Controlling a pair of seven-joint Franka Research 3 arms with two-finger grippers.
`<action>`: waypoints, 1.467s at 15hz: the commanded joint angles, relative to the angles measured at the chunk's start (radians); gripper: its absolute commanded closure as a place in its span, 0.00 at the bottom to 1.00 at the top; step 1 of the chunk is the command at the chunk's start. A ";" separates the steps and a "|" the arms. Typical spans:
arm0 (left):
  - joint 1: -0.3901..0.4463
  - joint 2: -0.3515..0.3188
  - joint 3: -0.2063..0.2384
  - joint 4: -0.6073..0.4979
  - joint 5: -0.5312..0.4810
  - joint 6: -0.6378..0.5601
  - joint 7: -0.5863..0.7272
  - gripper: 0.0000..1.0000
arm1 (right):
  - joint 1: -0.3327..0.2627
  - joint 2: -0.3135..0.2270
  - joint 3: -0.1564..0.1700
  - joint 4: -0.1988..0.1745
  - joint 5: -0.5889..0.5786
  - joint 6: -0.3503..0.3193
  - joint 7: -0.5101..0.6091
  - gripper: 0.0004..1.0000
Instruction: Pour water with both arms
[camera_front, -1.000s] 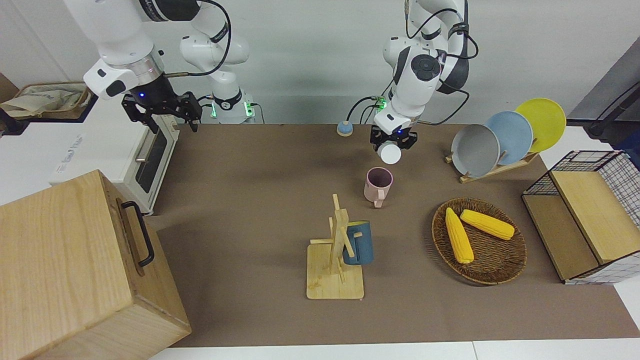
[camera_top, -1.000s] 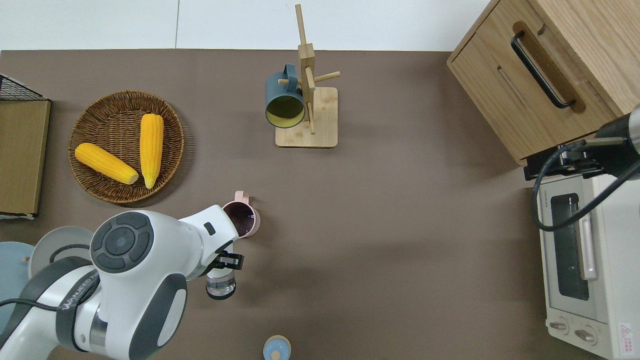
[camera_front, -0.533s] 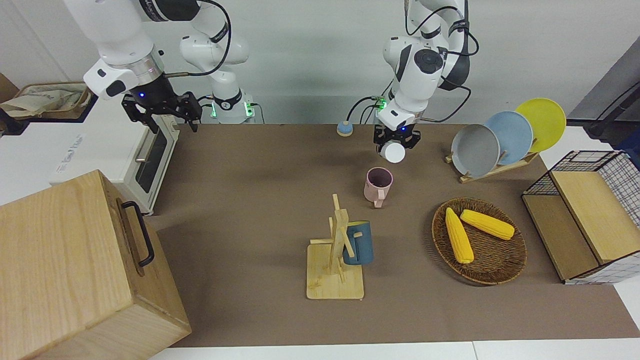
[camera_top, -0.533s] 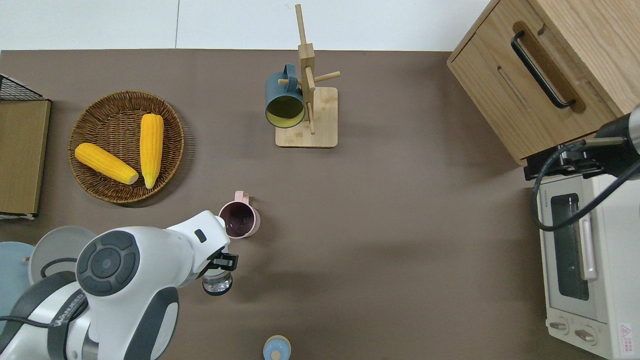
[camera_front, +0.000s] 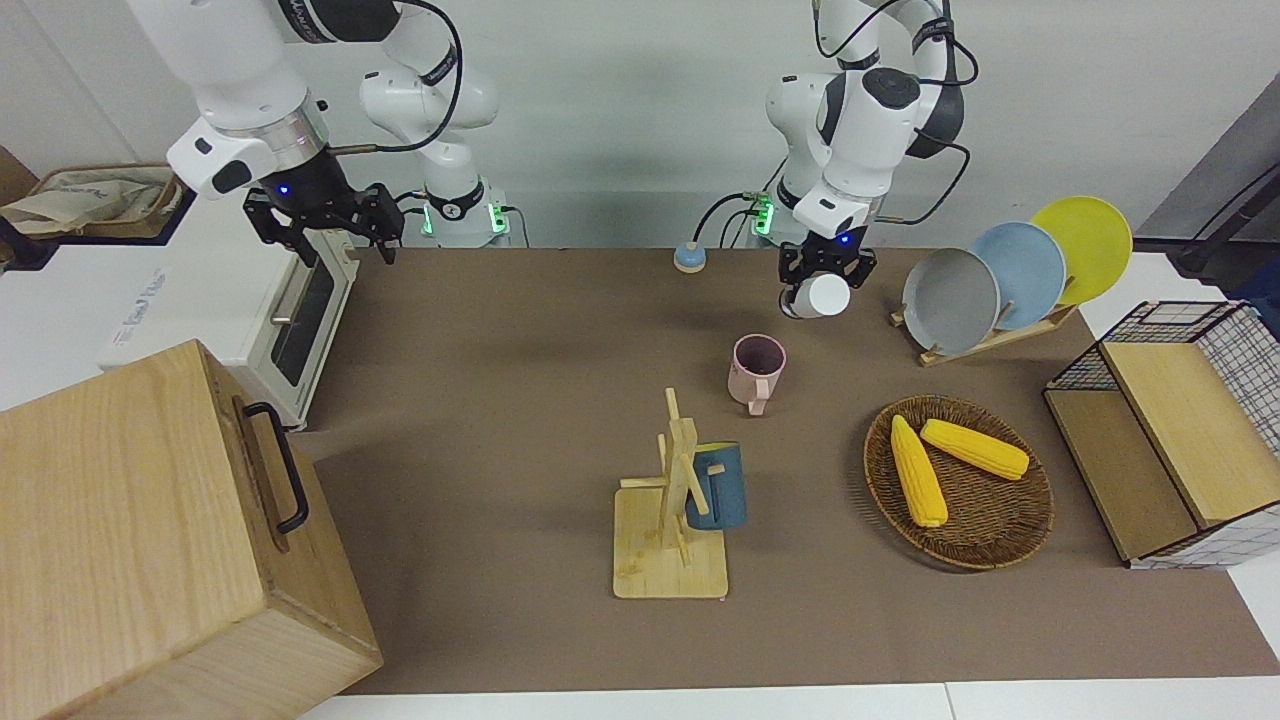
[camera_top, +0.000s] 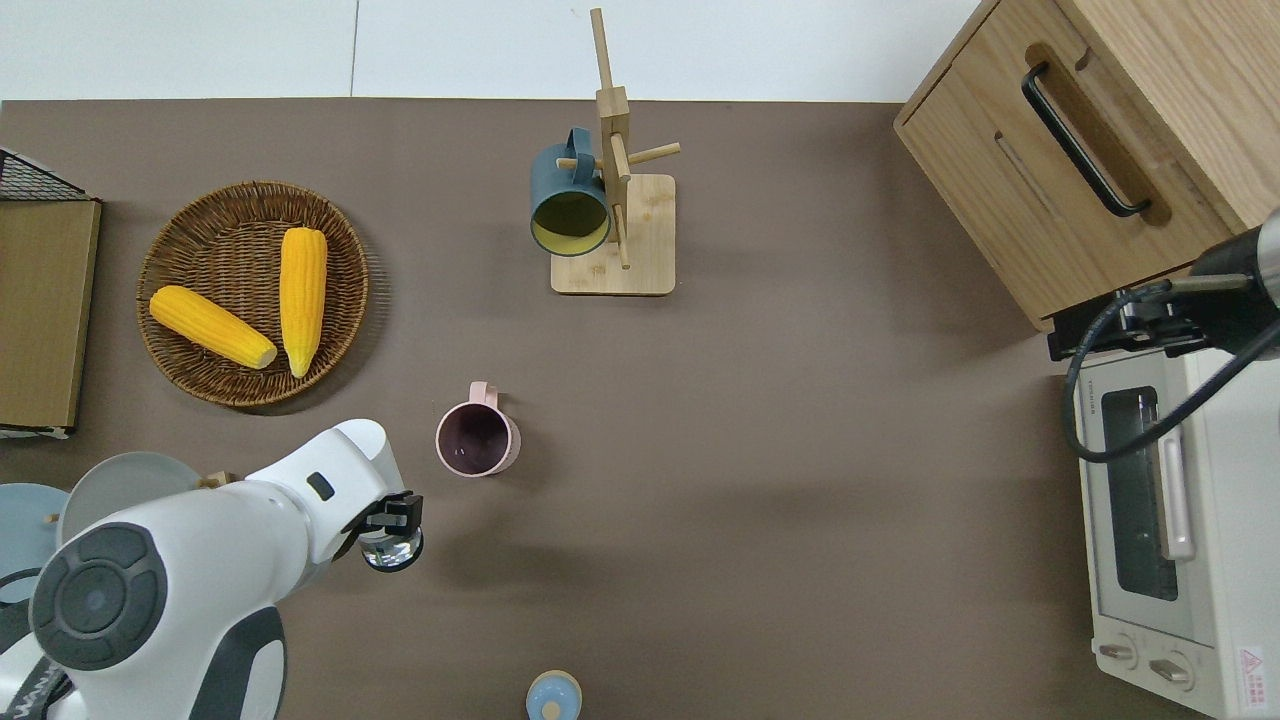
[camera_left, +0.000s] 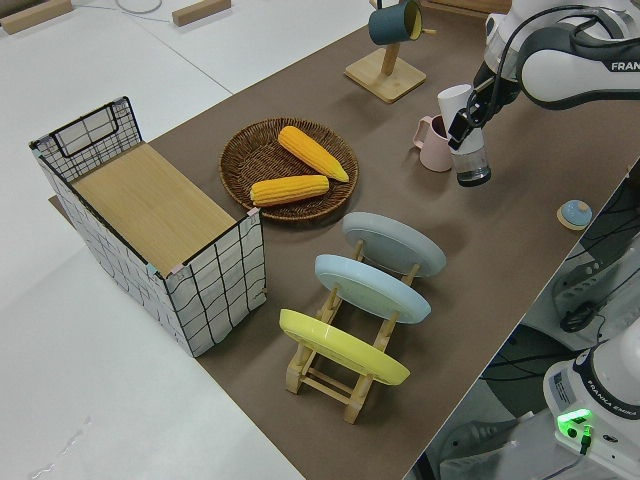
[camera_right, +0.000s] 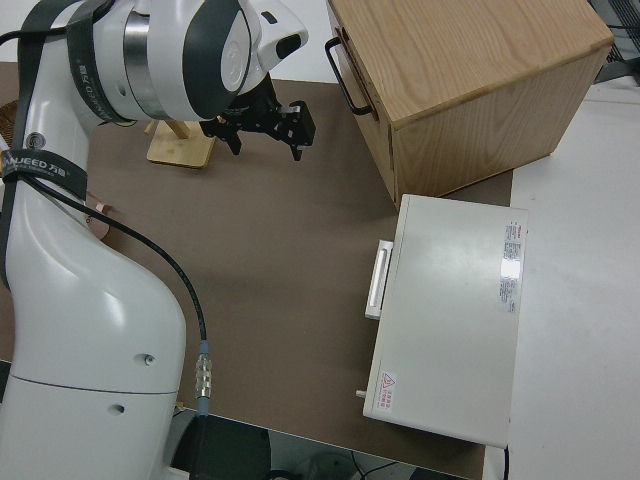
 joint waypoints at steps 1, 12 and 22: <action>0.070 -0.041 0.001 0.007 0.039 0.034 -0.007 1.00 | -0.009 -0.013 0.004 -0.012 0.020 0.008 -0.022 0.01; 0.360 0.050 0.004 0.285 0.063 0.037 0.108 1.00 | -0.009 -0.013 0.003 -0.012 0.020 0.008 -0.022 0.01; 0.523 0.267 0.024 0.609 0.049 0.036 0.325 1.00 | -0.009 -0.013 0.003 -0.012 0.020 0.008 -0.022 0.01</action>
